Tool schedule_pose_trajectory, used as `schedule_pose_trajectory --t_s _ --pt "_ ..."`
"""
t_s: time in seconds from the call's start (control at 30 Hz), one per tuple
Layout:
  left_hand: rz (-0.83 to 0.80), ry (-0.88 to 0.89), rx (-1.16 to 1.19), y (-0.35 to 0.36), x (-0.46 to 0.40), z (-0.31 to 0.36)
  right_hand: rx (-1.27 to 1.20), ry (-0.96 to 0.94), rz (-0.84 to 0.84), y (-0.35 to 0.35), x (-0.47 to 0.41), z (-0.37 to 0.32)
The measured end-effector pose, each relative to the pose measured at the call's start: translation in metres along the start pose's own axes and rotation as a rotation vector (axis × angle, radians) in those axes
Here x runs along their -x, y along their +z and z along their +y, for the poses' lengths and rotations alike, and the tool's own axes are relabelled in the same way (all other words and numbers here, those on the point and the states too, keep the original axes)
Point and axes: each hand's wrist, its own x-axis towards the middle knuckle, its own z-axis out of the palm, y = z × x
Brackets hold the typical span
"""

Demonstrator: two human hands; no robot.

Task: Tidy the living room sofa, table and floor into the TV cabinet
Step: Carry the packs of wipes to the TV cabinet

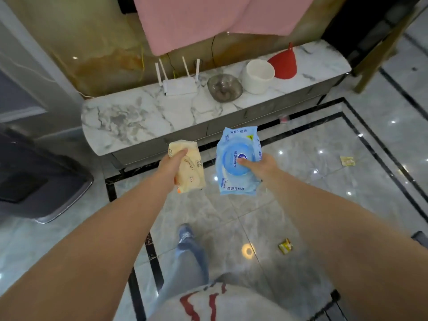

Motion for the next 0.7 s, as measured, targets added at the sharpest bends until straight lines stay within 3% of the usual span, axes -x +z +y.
schedule_pose_trajectory --t_s 0.2,0.43,0.7 --pt "-0.052 -0.033 -0.167 0.042 -0.059 0.050 -0.126 -0.011 -0.014 -0.029 -0.040 -0.040" --pt "-0.177 -0.035 -0.230 0.138 -0.094 0.083 -0.170 0.039 0.022 -0.082 -0.108 -0.061" --pt "0.057 -0.078 -0.128 0.228 -0.137 0.101 -0.152 0.040 -0.071 -0.163 -0.201 -0.076"
